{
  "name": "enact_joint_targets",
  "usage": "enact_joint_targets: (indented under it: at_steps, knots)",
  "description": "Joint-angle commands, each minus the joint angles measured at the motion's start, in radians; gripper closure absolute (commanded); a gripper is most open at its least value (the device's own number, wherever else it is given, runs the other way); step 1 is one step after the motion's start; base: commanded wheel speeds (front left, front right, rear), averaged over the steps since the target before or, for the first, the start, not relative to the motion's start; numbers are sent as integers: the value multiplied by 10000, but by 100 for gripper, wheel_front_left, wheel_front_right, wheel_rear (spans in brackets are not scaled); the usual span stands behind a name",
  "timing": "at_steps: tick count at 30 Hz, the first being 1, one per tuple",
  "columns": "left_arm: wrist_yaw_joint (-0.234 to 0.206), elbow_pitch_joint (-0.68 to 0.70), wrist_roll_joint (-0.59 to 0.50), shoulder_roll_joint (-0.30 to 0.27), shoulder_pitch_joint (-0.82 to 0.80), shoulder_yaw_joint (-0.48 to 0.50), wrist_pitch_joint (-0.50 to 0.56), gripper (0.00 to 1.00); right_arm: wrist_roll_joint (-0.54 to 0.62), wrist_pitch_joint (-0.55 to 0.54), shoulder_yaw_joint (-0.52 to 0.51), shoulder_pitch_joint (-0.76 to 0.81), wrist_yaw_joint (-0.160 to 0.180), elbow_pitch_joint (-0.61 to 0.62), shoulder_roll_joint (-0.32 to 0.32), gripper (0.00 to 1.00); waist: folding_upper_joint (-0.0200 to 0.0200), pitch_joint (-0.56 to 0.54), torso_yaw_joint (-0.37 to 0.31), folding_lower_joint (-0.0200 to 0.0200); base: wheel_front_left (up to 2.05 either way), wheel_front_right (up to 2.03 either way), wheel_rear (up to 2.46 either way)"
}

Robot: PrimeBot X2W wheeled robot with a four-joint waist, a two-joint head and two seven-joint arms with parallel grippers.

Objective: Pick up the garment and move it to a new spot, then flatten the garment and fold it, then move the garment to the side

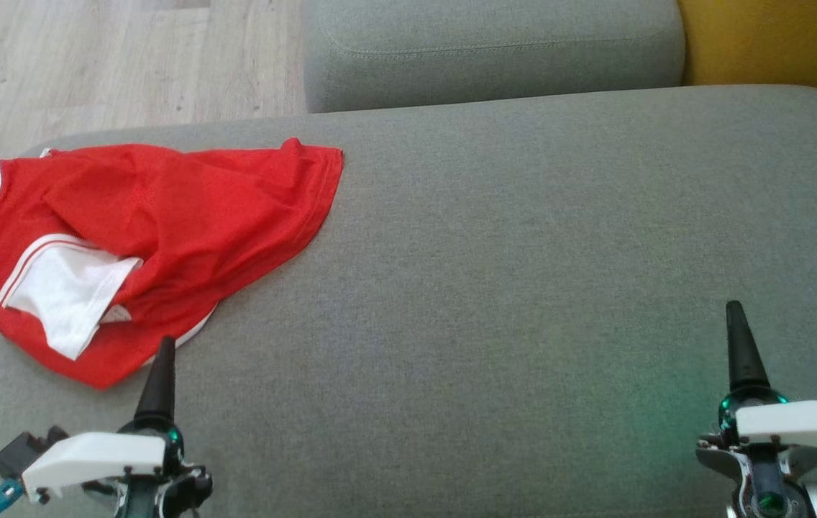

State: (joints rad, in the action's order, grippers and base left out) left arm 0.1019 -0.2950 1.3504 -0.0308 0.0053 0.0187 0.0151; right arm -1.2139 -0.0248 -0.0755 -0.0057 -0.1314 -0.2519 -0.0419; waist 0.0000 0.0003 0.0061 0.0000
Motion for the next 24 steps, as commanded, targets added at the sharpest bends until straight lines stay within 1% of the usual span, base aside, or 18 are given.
enact_joint_targets:
  at_steps: [1,4,5,12,13,24]
  knots:
    - [-46,401,-572,-119,-373,45,-120,0,597,172,163,-202,2,471,-179,0,0,-9,1,0,0,0,0]
    - [-81,469,-1159,-123,-341,10,-208,0,1128,261,269,-195,2,564,-216,0,0,-18,1,0,0,0,0]
    - [-81,469,-1159,-123,-341,10,-208,0,1128,261,269,-195,2,564,-216,0,0,-18,1,0,0,0,0]
    - [-161,547,-2463,-133,-254,-73,-413,0,2219,470,550,-171,3,738,-301,0,0,-38,-15,0,0,0,0]
    - [-172,572,-2762,-134,-233,-75,-471,0,2520,529,626,-164,3,765,-327,0,0,-39,-20,0,0,0,0]
    - [-167,702,-4476,-163,-156,-146,-792,0,4139,856,1012,-174,3,785,-410,0,0,-66,-16,0,0,0,0]
